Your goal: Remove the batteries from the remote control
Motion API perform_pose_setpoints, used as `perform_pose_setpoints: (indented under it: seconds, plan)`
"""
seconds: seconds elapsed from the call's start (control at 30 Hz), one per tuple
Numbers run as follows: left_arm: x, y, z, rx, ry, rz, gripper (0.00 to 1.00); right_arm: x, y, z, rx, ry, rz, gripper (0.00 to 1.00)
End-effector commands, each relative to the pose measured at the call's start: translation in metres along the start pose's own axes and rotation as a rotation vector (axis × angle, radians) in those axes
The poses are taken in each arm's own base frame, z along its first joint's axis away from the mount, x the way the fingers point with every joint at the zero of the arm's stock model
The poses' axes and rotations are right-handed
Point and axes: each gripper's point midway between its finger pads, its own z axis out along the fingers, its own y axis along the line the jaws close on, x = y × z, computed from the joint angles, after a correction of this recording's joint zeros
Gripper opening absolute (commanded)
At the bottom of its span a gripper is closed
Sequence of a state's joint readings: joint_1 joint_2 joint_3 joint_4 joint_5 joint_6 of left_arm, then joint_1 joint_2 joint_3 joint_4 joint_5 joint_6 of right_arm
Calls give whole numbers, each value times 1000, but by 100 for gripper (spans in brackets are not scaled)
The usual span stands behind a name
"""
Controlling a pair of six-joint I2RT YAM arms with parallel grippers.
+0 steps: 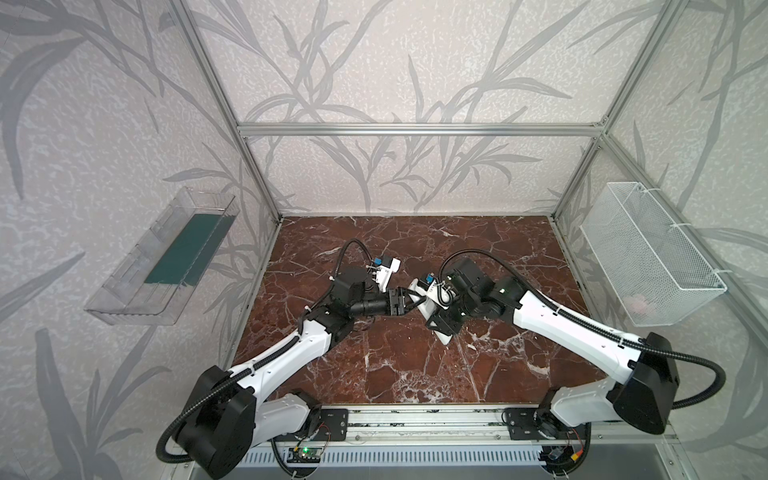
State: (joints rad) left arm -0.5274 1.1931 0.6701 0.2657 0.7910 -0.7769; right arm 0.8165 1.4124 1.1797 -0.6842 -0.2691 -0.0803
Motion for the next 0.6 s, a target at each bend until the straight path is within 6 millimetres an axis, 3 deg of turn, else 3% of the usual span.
perform_pose_setpoints:
  seconds: [0.0,0.37,0.57]
  plan:
    - [0,7,1,-20,-5,7,58,-12,8,-8,-6,-32,-55,31]
    - [-3,12,4,-7,-9,-30,34,-2,1,3,114,52,-175,34]
    - [-2,13,5,5,-12,-47,13,-2,-5,7,144,57,-157,52]
